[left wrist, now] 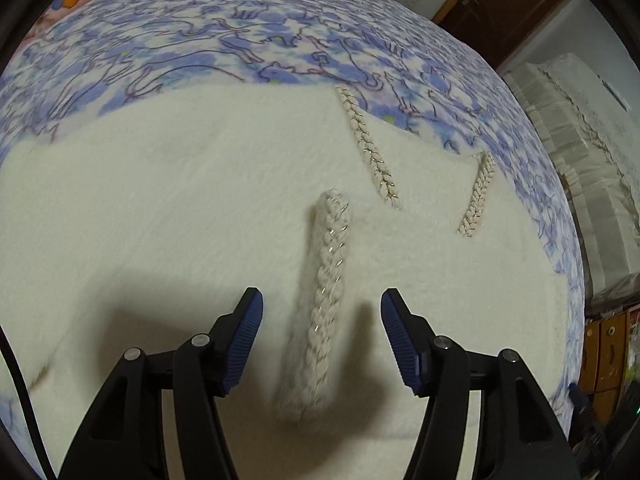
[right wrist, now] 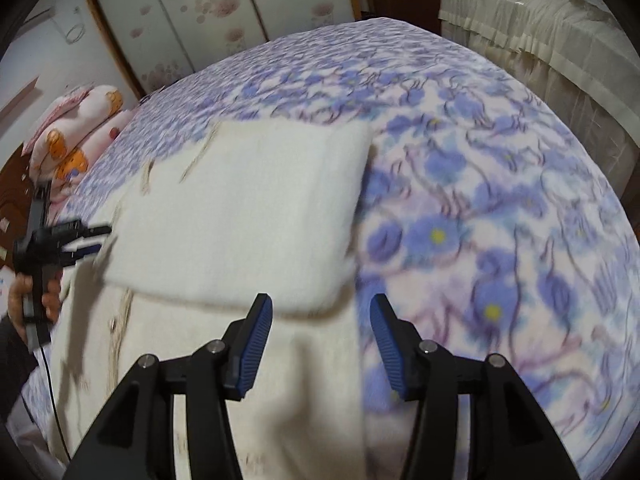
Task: Fold large clothes
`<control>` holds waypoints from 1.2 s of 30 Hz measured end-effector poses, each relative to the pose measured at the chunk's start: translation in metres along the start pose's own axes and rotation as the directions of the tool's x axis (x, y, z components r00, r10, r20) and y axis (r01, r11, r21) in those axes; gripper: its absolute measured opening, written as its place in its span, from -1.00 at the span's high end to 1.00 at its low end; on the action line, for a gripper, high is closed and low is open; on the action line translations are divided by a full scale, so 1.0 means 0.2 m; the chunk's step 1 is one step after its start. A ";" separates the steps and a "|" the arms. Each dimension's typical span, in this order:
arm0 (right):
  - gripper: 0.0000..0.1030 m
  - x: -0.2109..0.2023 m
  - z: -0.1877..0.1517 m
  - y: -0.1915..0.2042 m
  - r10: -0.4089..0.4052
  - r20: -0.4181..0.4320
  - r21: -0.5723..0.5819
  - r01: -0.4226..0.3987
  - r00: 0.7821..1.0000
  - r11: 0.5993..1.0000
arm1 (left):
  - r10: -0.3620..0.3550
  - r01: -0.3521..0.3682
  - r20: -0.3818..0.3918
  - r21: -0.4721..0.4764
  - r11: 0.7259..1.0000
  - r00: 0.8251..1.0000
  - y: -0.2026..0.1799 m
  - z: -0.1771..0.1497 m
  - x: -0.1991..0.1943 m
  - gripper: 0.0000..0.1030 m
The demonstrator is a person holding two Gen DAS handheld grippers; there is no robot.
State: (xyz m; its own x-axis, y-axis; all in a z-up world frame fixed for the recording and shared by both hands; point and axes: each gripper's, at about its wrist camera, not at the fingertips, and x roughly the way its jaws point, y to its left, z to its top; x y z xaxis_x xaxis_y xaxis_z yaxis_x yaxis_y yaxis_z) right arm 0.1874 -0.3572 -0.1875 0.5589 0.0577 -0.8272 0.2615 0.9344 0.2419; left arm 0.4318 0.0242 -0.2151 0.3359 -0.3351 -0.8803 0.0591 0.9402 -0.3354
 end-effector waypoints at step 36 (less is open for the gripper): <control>0.71 0.65 0.52 -0.04 -0.114 -0.098 0.033 0.118 0.989 0.993 | 0.075 -0.082 0.108 0.060 0.995 0.991 -0.05 0.02 0.05 0.73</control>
State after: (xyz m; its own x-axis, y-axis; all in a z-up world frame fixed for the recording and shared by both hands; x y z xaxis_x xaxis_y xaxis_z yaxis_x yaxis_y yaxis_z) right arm 0.3401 -0.3944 -0.2435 0.4454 -0.0147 -0.8952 0.3515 0.9225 0.1598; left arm 0.4384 0.0112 -0.2181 0.4391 -0.2549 -0.8615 0.0878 0.9665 -0.2412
